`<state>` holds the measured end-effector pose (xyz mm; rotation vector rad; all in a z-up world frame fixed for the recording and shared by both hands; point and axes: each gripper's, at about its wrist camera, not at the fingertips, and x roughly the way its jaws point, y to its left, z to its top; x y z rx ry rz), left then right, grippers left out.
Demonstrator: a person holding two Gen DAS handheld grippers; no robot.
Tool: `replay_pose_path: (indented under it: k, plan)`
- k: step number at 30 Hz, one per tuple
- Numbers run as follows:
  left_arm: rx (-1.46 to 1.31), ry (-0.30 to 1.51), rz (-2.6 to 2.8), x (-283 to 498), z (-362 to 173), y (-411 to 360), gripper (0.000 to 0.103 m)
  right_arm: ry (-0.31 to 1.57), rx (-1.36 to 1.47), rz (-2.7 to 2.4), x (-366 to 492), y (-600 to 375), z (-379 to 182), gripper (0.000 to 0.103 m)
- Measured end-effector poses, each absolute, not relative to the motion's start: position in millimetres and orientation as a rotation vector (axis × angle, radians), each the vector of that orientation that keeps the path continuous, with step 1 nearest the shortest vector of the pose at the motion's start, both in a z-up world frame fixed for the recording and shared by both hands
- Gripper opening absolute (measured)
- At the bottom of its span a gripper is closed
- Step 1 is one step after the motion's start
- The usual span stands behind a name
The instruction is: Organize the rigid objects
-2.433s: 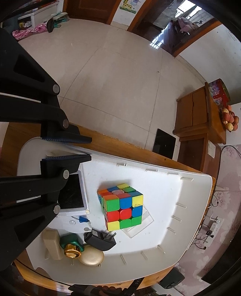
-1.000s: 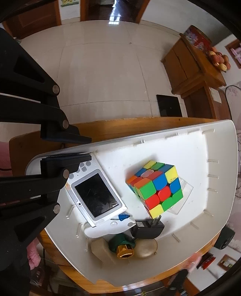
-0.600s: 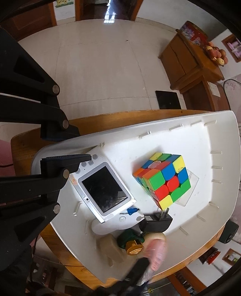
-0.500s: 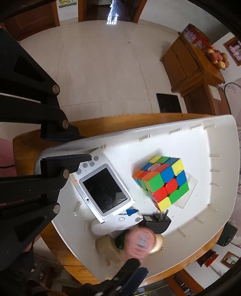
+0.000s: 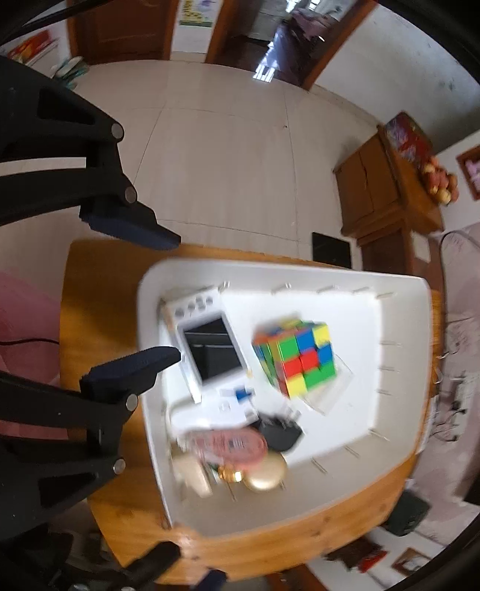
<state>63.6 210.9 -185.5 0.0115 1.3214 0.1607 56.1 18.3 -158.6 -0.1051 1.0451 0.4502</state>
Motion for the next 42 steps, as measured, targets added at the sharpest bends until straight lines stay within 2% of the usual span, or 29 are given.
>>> replay_pose_path:
  k: [9,15,20,22,26,28,30,39,41,42]
  plan:
    - [-0.073,1.178,0.144,27.1,-126.9,130.8,0.06,1.071,-0.107,0.458,31.0,-69.4,-125.3,0.081]
    - [-0.056,1.009,0.104,19.4,-69.1,72.7,0.06,1.093,-0.009,0.365,16.1,-133.7,-92.0,0.083]
    - [-0.021,0.902,0.149,10.1,-34.8,40.9,0.06,1.057,0.089,0.309,-0.8,-177.2,-53.2,0.084]
    - [-0.034,0.883,0.15,4.3,-25.5,34.6,0.06,1.011,0.093,0.283,-9.8,-186.5,-36.1,0.087]
    - [-0.012,0.811,0.173,-13.0,-5.7,17.8,0.06,0.926,0.115,0.206,-30.9,-200.6,-17.2,0.088]
    - [0.017,0.756,0.183,-20.1,3.4,9.6,0.067,0.897,0.108,0.18,-40.2,-203.6,-12.7,0.088]
    - [0.027,0.693,0.189,-27.5,11.4,5.0,0.08,0.864,0.105,0.171,-44.2,-207.3,-9.0,0.088]
    - [-0.009,0.566,0.221,-30.9,20.3,11.9,0.098,0.773,0.138,0.188,-41.9,-216.2,-2.3,0.088]
    - [-0.01,0.539,0.226,-34.5,24.1,9.6,0.098,0.744,0.142,0.198,-40.6,-216.3,1.7,0.103]
    - [-0.006,0.532,0.23,-36.3,25.1,7.5,0.099,0.732,0.14,0.199,-40.0,-215.9,3.7,0.103]
